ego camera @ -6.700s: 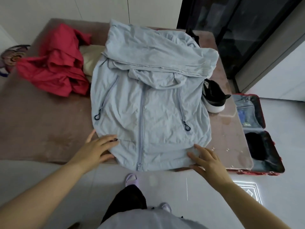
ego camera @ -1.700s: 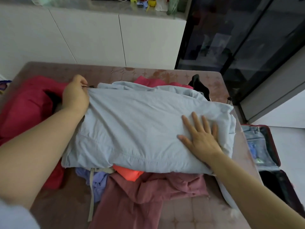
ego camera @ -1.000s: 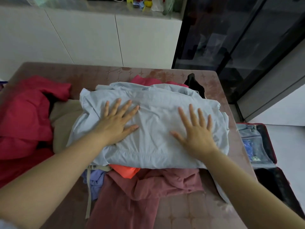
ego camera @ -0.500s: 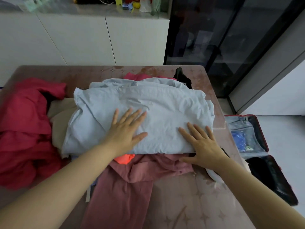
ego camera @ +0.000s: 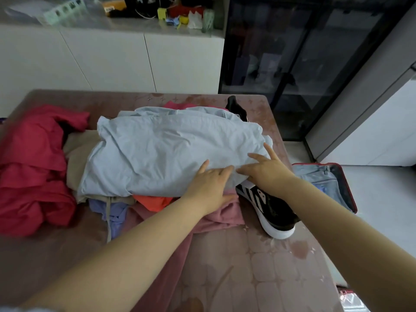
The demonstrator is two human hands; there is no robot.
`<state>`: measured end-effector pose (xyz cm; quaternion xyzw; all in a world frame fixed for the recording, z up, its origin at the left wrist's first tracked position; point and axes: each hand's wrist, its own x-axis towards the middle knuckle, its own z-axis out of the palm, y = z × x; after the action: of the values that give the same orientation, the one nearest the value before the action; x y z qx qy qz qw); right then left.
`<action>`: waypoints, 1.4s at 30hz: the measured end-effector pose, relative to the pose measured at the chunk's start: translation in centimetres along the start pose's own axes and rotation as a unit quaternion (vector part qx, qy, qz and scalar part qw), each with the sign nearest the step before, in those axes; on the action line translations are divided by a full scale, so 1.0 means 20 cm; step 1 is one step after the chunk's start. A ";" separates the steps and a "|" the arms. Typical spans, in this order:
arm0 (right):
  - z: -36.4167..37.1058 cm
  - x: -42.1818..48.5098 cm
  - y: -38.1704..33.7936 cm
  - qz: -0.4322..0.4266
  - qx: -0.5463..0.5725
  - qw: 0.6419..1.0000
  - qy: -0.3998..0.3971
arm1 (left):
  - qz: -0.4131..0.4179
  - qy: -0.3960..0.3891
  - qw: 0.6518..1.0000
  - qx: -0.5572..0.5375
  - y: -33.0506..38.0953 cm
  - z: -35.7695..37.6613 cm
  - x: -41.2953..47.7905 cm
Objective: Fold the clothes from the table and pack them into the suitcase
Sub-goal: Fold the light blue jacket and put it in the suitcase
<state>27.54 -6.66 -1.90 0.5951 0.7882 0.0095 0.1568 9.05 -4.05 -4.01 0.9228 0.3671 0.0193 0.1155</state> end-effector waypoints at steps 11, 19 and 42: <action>-0.06 -0.01 -0.01 -0.007 0.113 0.988 0.107 | -0.123 0.038 0.989 -0.066 0.08 -0.03 0.10; 0.05 -0.08 0.00 0.001 0.376 0.897 0.231 | -0.126 -0.021 0.962 -0.241 0.08 -0.16 -0.04; -0.39 -0.21 -0.43 -0.147 0.208 0.967 -0.025 | -0.174 0.139 0.904 -0.365 -0.36 -0.34 -0.85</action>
<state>18.45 -11.73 4.71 0.4922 0.8475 -0.1927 0.0490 -9.02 -9.25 1.78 0.7256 0.5016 0.2592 0.3934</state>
